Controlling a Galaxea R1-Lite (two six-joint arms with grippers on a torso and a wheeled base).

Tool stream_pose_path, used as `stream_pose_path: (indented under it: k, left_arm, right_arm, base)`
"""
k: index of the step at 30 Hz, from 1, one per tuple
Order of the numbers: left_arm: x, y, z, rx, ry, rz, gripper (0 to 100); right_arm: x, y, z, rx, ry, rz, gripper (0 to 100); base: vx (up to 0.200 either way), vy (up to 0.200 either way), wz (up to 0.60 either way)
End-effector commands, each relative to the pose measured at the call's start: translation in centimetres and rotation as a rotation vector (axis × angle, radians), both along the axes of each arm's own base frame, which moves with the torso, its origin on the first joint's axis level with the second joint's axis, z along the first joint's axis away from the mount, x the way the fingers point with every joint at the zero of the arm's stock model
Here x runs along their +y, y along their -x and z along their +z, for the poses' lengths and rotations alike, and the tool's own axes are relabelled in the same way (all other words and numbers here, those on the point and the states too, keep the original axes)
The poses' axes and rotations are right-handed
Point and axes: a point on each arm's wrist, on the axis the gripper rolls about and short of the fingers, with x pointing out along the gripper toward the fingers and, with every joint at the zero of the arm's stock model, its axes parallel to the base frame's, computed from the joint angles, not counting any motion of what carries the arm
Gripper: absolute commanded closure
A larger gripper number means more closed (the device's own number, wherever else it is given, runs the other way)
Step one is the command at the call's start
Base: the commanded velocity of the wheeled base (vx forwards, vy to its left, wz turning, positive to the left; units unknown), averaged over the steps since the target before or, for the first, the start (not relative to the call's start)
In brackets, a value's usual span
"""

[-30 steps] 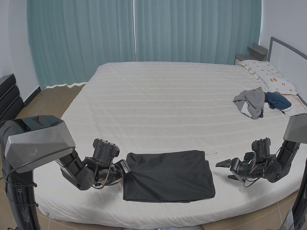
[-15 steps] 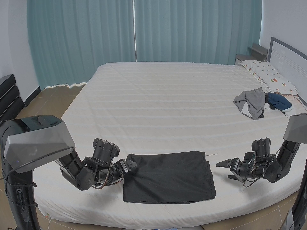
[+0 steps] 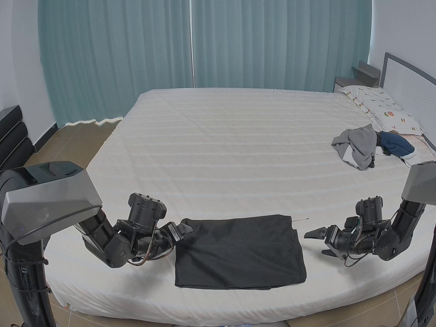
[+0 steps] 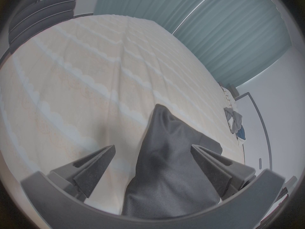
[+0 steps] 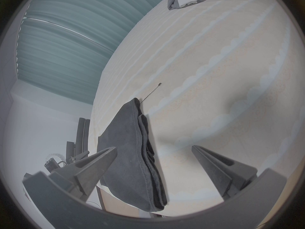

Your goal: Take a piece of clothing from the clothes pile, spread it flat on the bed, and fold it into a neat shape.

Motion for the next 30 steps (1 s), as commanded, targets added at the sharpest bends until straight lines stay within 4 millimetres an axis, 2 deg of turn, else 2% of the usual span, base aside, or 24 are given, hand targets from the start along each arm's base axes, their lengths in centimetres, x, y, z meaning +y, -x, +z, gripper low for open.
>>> stream_pose_path:
  k: [1, 2, 7, 9, 10, 11, 15, 20, 21, 22, 23, 24, 25, 26, 27, 28, 30]
  left_arm:
    - [0.3, -0.1, 1.3, -0.043, 0.005, 0.019, 0]
    - [0.4, 0.0, 2.1, -0.072, -0.002, 0.04, 0]
    - [0.6, 0.6, 3.6, -0.1, 0.007, 0.043, 0]
    - [0.9, 1.1, 5.5, -0.151, 0.014, 0.057, 0]
    - [0.9, 1.2, 5.7, -0.158, 0.014, 0.059, 0]
    - [1.2, 1.5, 7.2, -0.206, 0.016, 0.084, 0]
    - [2.0, 3.2, 10.7, -0.304, -0.003, 0.117, 0]
    - [4.1, 7.4, 15.9, -0.462, -0.042, 0.148, 0]
    - [4.2, 7.5, 16.0, -0.467, -0.044, 0.15, 0]
    - [5.1, 9.3, 18.0, -0.535, -0.064, 0.173, 0]
    - [5.1, 9.3, 18.0, -0.535, -0.064, 0.173, 0]
    - [6.2, 11.7, 19.6, -0.581, -0.092, 0.184, 0]
    - [6.4, 12.1, 19.8, -0.587, -0.095, 0.185, 0]
    - [7.2, 14.0, 20.7, -0.61, -0.114, 0.189, 0]
    - [7.2, 14.0, 20.7, -0.61, -0.114, 0.189, 0]
    - [8.1, 16.3, 21.6, -0.634, -0.122, 0.194, 0]
    - [9.2, 18.5, 22.4, -0.651, -0.125, 0.216, 0]
  right_arm:
    - [0.4, -0.6, 0.5, -0.022, -0.004, 0.005, 0]
    - [1.3, -1.0, 0.8, -0.039, 0.003, 0.022, 0]
    - [2.9, -0.5, 2.3, -0.073, 0.023, 0.048, 0]
    - [3.8, 0.0, 3.6, -0.113, 0.028, 0.059, 0]
    - [3.8, 0.0, 3.7, -0.118, 0.03, 0.055, 0]
    - [4.1, 0.3, 4.7, -0.154, 0.049, 0.04, 0]
    - [4.0, 1.5, 8.3, -0.281, 0.075, -0.022, 0]
    - [2.6, 5.4, 14.4, -0.445, 0.064, -0.045, 0]
    - [2.6, 5.6, 14.5, -0.449, 0.065, -0.046, 0]
    - [1.9, 7.5, 16.3, -0.495, 0.082, -0.049, 0]
    - [1.9, 7.5, 16.3, -0.495, 0.082, -0.049, 0]
    - [1.1, 10.0, 17.9, -0.534, 0.105, -0.048, 0]
    - [1.0, 10.4, 18.2, -0.543, 0.109, -0.047, 0]
    - [0.3, 12.5, 19.2, -0.578, 0.133, -0.047, 0]
    - [0.3, 12.5, 19.2, -0.578, 0.133, -0.047, 0]
    - [-0.5, 15.0, 20.3, -0.621, 0.166, -0.049, 0]
    - [-1.3, 17.5, 21.0, -0.666, 0.202, -0.052, 0]
  base:
    - [0.0, 0.0, 0.0]
    - [0.0, 0.0, 0.0]
    - [0.0, 0.0, 0.0]
    - [0.0, 0.0, 0.0]
    - [0.0, 0.0, 0.0]
    - [0.0, 0.0, 0.0]
    - [0.0, 0.0, 0.0]
    - [0.0, 0.0, 0.0]
    - [0.0, 0.0, 0.0]
    - [0.0, 0.0, 0.0]
    - [0.0, 0.0, 0.0]
    - [0.0, 0.0, 0.0]
    - [0.0, 0.0, 0.0]
    - [0.0, 0.0, 0.0]
    - [0.0, 0.0, 0.0]
    - [0.0, 0.0, 0.0]
    - [0.0, 0.0, 0.0]
